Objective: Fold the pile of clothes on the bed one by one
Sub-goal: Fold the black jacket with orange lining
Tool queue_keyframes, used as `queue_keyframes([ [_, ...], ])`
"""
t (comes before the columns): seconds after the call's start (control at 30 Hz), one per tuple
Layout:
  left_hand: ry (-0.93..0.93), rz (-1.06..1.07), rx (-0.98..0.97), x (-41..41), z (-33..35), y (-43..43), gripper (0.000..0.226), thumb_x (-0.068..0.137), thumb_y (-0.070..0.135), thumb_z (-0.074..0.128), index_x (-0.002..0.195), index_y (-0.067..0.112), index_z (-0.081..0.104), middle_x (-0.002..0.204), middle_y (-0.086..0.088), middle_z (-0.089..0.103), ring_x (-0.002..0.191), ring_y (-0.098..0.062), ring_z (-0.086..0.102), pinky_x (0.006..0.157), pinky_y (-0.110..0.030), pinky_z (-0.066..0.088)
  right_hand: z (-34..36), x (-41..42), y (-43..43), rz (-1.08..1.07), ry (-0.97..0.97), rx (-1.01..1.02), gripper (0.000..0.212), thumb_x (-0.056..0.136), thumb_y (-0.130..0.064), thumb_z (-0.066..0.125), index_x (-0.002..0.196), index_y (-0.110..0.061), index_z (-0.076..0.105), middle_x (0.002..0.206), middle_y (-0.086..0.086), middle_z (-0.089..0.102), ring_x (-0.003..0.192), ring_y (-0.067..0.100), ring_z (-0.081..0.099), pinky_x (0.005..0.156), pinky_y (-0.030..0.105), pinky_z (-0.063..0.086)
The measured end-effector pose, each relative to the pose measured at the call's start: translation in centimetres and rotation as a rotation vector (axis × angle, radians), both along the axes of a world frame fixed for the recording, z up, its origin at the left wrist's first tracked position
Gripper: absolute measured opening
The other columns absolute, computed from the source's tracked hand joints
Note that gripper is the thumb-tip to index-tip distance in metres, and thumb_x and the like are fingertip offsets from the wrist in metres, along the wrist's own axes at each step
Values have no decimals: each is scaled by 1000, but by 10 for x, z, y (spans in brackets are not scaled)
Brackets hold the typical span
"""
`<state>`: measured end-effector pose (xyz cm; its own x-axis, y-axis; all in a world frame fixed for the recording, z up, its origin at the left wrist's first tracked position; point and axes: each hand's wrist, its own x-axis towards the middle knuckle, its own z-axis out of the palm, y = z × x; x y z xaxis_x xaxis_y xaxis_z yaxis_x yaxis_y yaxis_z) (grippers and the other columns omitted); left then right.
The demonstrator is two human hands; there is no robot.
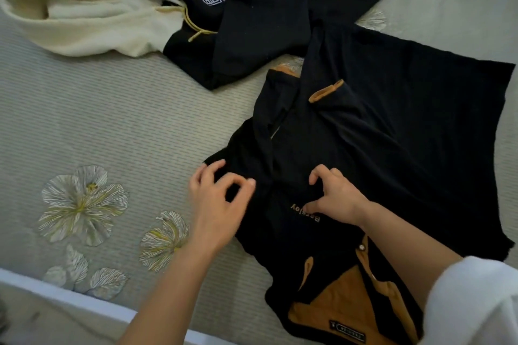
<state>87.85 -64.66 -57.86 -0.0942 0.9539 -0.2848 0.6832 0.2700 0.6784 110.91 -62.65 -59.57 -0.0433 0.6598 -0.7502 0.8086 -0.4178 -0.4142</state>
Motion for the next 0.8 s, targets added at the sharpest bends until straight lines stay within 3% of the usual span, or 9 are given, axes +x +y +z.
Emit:
queue_keyframes([
  [0.1, -147, 363, 40, -10, -7, 13, 25, 84, 41, 60, 103, 26, 57, 119, 0, 51, 118, -18, 43, 107, -44, 34, 0, -1, 4, -6, 2, -24, 47, 71, -30, 80, 97, -35, 41, 98, -9, 38, 91, 14, 47, 76, 31, 47],
  [0.2, -238, 341, -213, -17, -10, 33, 53, 79, 34, 72, 125, 18, 51, 124, 0, 56, 117, -19, 53, 103, -44, 42, 5, -1, 15, 43, -12, -113, 34, 76, -28, 77, 93, -31, 47, 96, -5, 47, 84, 14, 53, 66, 28, 45],
  [0.3, -130, 162, -215, -21, -5, 37, 13, 77, 30, 71, 89, 28, 67, 82, 8, 69, 82, -15, 66, 87, -44, 51, 22, -11, 37, -75, 63, -27, 5, 82, -17, 68, 82, -18, 63, 84, 3, 66, 79, 19, 64, 67, 34, 54],
  [0.37, -60, 32, -44, -23, 2, 33, 3, 79, 31, 69, 82, 31, 69, 68, 16, 66, 69, -2, 63, 77, -29, 51, 36, -29, 59, -201, 116, 240, 9, 85, -16, 62, 76, -19, 64, 74, -1, 65, 72, 16, 63, 68, 34, 54],
  [0.47, -153, -178, 109, -19, 11, 18, 15, 83, 27, 69, 98, 31, 71, 81, 18, 71, 74, 2, 65, 69, -19, 48, 51, -71, 96, -275, 195, 403, 18, 87, -31, 60, 79, -15, 64, 72, -2, 64, 68, 14, 62, 63, 33, 55],
  [0.57, -167, -306, 120, -16, 10, 2, 35, 85, 26, 69, 119, 31, 65, 105, 15, 70, 93, -2, 65, 82, -20, 49, 46, -105, 113, -73, -54, 314, 40, 80, -51, 62, 75, -14, 48, 68, -2, 53, 60, 14, 53, 47, 29, 39],
  [0.67, -145, -390, 87, -19, 9, -7, 57, 83, 26, 68, 133, 45, 46, 103, 21, 64, 90, -1, 61, 82, -27, 52, 24, -110, 106, 161, -322, 262, 27, 82, -30, 65, 85, -12, 45, 81, 0, 51, 71, 17, 50, 53, 28, 37],
  [0.73, -122, -427, 27, -23, 7, -7, 77, 80, 22, 68, 140, 50, 28, 102, 16, 65, 88, -7, 62, 80, -34, 53, 15, -106, 104, 34, -233, 241, 16, 82, -15, 63, 91, -7, 52, 85, 3, 54, 81, 22, 56, 62, 32, 45],
  [0.8, -66, -414, -7, -27, 6, -7, 92, 78, 19, 68, 144, 50, 11, 86, 12, 64, 76, -9, 62, 71, -33, 51, 20, -102, 108, -393, 103, 162, 11, 79, -10, 65, 88, -5, 61, 85, 9, 63, 83, 26, 65, 65, 33, 56],
])
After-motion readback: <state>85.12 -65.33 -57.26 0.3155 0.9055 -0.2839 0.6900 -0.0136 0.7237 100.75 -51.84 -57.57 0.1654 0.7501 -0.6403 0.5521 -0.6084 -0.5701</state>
